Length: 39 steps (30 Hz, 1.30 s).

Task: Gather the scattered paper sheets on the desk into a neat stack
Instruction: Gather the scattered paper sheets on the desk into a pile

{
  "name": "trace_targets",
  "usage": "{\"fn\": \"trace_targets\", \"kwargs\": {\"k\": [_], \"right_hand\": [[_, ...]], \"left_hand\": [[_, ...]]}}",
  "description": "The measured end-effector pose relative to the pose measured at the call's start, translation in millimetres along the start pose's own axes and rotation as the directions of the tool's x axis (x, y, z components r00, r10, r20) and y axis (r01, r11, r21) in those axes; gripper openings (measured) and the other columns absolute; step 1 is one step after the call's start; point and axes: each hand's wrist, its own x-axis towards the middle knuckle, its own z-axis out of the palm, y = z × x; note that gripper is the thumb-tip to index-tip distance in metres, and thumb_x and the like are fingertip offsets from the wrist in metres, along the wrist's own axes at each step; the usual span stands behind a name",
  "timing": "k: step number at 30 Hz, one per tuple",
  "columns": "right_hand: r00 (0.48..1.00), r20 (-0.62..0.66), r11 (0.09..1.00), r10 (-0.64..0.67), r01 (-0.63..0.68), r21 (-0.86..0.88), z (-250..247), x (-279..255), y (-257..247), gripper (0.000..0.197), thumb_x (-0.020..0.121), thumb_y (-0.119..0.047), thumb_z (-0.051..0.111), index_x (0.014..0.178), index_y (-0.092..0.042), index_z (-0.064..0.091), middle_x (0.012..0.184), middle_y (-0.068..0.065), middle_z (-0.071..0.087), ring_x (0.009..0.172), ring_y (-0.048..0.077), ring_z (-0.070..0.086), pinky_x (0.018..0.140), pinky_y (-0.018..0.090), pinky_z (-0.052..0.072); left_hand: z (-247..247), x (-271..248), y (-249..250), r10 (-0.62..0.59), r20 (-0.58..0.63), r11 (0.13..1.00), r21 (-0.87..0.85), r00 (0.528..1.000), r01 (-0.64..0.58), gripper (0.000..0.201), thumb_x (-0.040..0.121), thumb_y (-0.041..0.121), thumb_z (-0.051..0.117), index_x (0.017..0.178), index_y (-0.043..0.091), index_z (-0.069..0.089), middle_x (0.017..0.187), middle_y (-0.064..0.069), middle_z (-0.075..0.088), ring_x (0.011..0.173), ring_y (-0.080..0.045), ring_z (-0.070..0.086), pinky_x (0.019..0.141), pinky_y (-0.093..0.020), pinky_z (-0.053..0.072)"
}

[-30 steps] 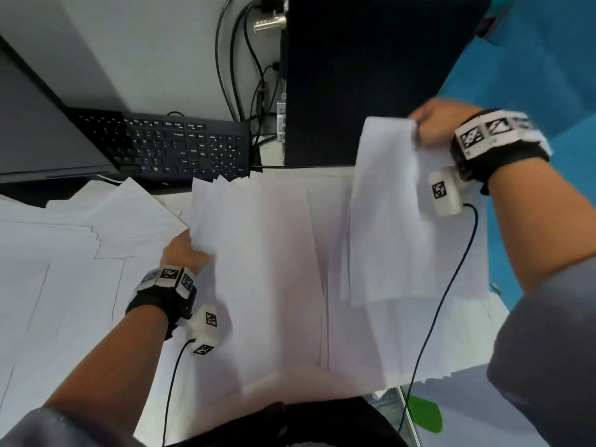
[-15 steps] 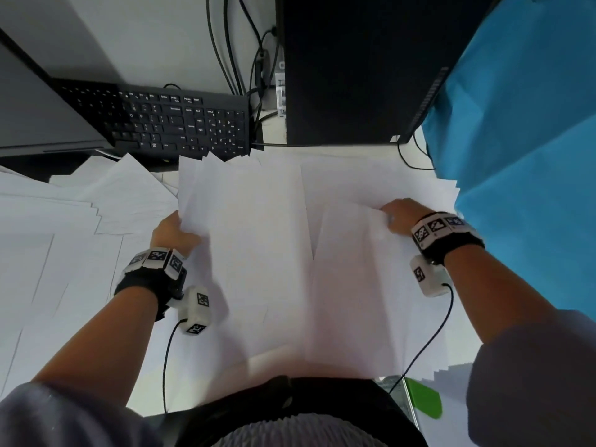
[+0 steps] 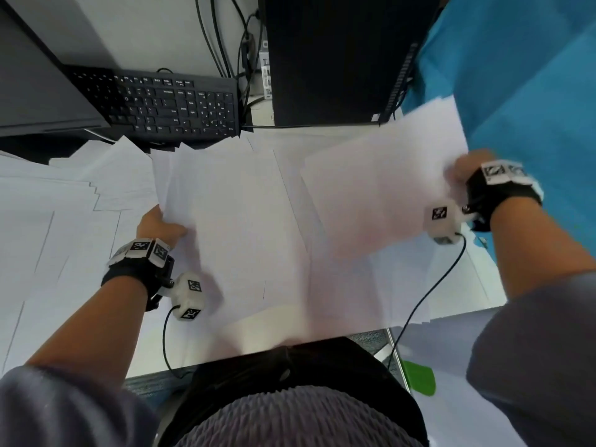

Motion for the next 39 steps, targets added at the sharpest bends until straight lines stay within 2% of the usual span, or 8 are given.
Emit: {"fn": "trace_targets", "kwargs": {"k": [4, 8, 11, 18, 26, 31, 35, 39], "right_hand": [[0.986, 0.136, 0.984, 0.096, -0.073, -0.163, 47, -43, 32, 0.030, 0.079, -0.003, 0.063, 0.108, 0.003, 0.063, 0.099, 0.022, 0.068, 0.083, 0.033, 0.068, 0.071, 0.035, 0.059], [0.963, 0.252, 0.995, 0.099, -0.092, -0.040, 78, -64, 40, 0.036, 0.087, -0.006, 0.055, 0.123, -0.001, 0.056, 0.123, 0.023, 0.059, 0.093, 0.021, 0.057, 0.041, 0.015, 0.049], [0.984, 0.167, 0.981, 0.062, -0.029, -0.190, 92, -75, 45, 0.030, 0.080, -0.010, 0.061, 0.109, -0.004, 0.064, 0.107, 0.017, 0.065, 0.092, 0.030, 0.066, 0.075, 0.029, 0.053], [0.992, -0.057, 0.937, 0.110, -0.084, 0.338, 29, -60, 22, 0.041, 0.095, -0.016, 0.042, 0.134, -0.007, 0.048, 0.137, 0.015, 0.049, 0.122, 0.028, 0.053, 0.067, 0.021, 0.044], [0.983, -0.181, 0.996, 0.016, -0.032, -0.084, -38, -44, 20, 0.017, 0.080, -0.003, 0.061, 0.066, 0.004, 0.055, 0.090, 0.025, 0.064, 0.064, 0.030, 0.055, 0.070, 0.035, 0.045], [0.997, -0.069, 0.974, 0.020, -0.035, -0.224, -43, -43, 14, 0.014, 0.090, -0.011, 0.058, 0.096, 0.001, 0.062, 0.097, 0.015, 0.056, 0.105, 0.039, 0.057, 0.094, 0.039, 0.043], [0.991, -0.132, 0.988, -0.031, 0.010, -0.157, -42, -36, 9, 0.017, 0.090, -0.005, 0.053, 0.088, 0.009, 0.061, 0.121, 0.024, 0.061, 0.100, 0.038, 0.061, 0.064, 0.027, 0.048], [0.980, -0.094, 0.981, -0.175, 0.165, -0.100, -34, -45, -8, 0.038, 0.083, -0.004, 0.052, 0.120, 0.003, 0.057, 0.127, 0.022, 0.056, 0.118, 0.039, 0.053, 0.093, 0.036, 0.044]], "left_hand": [[-1, -8, -7, -0.027, -0.005, 1.000, 0.012, 1.000, 0.027, 0.049, 0.077, 0.003, 0.069, 0.122, -0.002, 0.054, 0.122, -0.025, 0.060, 0.112, -0.041, 0.057, 0.089, -0.044, 0.047], [-1, -15, -10, -0.028, 0.002, 0.999, 0.030, 1.000, 0.028, 0.050, 0.077, 0.003, 0.070, 0.124, -0.003, 0.053, 0.124, -0.025, 0.059, 0.114, -0.041, 0.056, 0.091, -0.044, 0.046], [-2, -18, -11, -0.024, 0.009, 0.999, 0.041, 1.000, 0.024, 0.050, 0.078, 0.003, 0.069, 0.124, -0.003, 0.052, 0.124, -0.026, 0.058, 0.114, -0.042, 0.056, 0.088, -0.043, 0.046], [-7, -24, -10, 0.013, 0.018, 0.999, 0.032, 1.000, -0.013, 0.050, 0.078, 0.003, 0.068, 0.125, -0.003, 0.051, 0.124, -0.026, 0.058, 0.114, -0.043, 0.055, 0.092, -0.047, 0.046], [-15, -29, -10, 0.050, 0.029, 0.997, -0.058, 0.998, -0.048, 0.055, 0.080, 0.001, 0.066, 0.132, -0.002, 0.047, 0.130, -0.025, 0.055, 0.119, -0.041, 0.052, 0.092, -0.043, 0.043], [-17, -29, -8, 0.076, 0.032, 0.994, -0.084, 0.997, -0.073, 0.051, 0.081, -0.002, 0.064, 0.129, -0.002, 0.049, 0.127, -0.026, 0.056, 0.116, -0.042, 0.053, 0.084, -0.040, 0.041], [-20, -28, -3, 0.106, 0.026, 0.991, -0.083, 0.994, -0.104, 0.046, 0.079, -0.005, 0.064, 0.123, -0.003, 0.053, 0.122, -0.027, 0.059, 0.112, -0.043, 0.055, 0.082, -0.040, 0.041], [-21, -28, 6, 0.142, 0.018, 0.988, -0.067, 0.990, -0.141, 0.045, 0.076, -0.004, 0.064, 0.119, 0.000, 0.055, 0.118, -0.025, 0.061, 0.110, -0.042, 0.057, 0.089, -0.045, 0.047]]}}
